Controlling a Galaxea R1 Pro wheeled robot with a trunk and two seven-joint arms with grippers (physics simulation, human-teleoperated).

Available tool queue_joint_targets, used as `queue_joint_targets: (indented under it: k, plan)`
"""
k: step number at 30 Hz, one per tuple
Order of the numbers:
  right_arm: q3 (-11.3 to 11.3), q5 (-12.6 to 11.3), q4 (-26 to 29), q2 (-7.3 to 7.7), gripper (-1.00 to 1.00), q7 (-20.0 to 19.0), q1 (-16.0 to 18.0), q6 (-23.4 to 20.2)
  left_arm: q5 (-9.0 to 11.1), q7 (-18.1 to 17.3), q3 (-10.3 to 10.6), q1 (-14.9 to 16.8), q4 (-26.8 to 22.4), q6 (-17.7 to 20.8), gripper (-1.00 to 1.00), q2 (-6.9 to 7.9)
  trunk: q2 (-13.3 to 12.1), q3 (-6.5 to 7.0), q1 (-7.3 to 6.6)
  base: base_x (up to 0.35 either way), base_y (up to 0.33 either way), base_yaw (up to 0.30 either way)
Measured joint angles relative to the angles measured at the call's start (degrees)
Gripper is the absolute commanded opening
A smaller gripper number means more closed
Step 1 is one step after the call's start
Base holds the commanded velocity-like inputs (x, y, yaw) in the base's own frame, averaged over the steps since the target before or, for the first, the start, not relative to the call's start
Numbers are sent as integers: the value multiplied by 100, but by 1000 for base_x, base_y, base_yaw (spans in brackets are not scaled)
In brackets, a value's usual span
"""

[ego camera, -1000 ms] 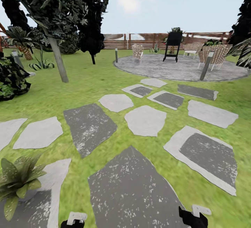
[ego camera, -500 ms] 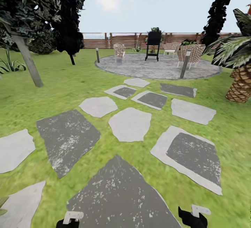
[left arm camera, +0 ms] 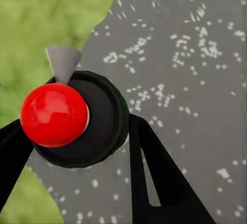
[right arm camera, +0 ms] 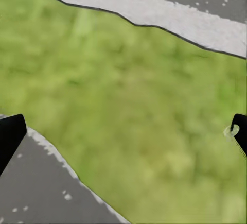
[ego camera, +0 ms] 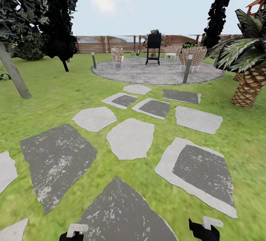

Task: Pick up the pesticide atomizer in the garden and spray insectifuge to fully cover both potted plants in the garden.

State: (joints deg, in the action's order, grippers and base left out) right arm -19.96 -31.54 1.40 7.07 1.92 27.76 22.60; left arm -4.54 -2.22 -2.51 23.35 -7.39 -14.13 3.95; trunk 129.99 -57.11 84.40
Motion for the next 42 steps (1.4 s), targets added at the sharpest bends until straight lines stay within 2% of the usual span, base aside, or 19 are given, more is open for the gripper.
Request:
queue_joint_targets:
  k: [42]
  plan:
    - [-11,5,2,-13,100,-1,-35,8,38,2,-8,-1,14,8,-100,8,0,0,0,336,0,0]
